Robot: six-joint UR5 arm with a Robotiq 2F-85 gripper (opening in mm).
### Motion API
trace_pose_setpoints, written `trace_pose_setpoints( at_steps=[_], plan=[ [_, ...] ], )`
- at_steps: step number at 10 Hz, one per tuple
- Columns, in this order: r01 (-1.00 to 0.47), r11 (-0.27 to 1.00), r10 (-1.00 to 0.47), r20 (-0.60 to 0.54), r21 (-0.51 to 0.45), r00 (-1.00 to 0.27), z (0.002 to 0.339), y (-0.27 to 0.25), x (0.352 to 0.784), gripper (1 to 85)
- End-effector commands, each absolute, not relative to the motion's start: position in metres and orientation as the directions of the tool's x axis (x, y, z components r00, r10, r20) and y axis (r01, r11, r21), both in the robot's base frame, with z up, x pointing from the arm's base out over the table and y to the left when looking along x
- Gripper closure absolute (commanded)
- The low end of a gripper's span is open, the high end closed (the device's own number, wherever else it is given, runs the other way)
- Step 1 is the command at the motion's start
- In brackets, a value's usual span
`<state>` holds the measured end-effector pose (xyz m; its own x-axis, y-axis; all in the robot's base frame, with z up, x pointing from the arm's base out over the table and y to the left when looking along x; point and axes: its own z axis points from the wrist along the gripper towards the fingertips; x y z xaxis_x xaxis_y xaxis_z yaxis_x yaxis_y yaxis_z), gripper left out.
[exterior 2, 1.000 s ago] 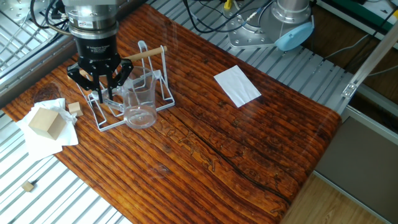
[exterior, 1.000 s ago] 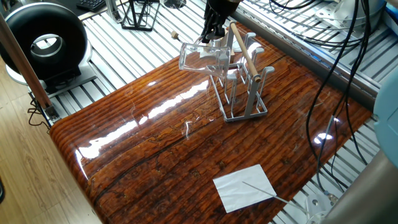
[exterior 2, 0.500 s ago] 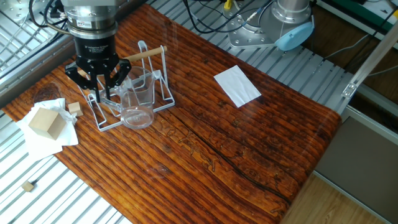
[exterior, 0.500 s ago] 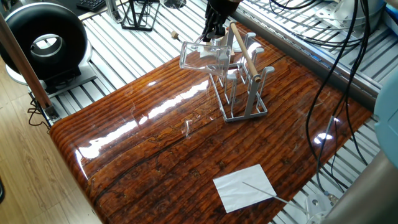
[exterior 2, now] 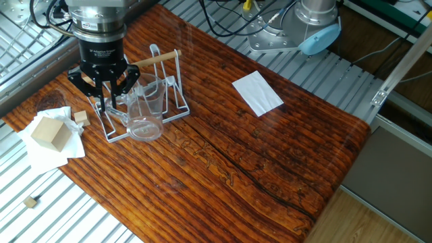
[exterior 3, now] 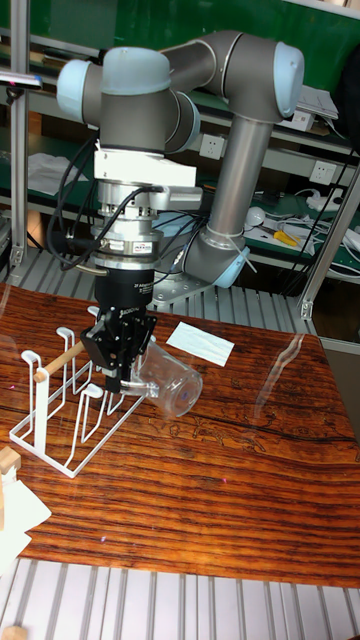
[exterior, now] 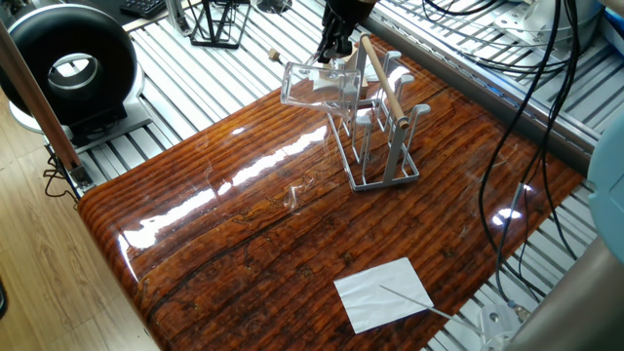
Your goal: Put the cup on the cup rack
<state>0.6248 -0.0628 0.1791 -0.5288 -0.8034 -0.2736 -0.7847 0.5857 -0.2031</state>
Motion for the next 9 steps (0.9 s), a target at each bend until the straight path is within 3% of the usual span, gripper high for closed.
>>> trace_pose_setpoints(
  at_steps=[1,9],
  plan=[
    [-0.774,0.603,-0.788,-0.298,-0.195,-0.539,0.182,-0.059,0.627,84.7],
    [-0.774,0.599,-0.792,-0.295,-0.205,-0.535,0.173,-0.053,0.641,84.7]
  ],
)
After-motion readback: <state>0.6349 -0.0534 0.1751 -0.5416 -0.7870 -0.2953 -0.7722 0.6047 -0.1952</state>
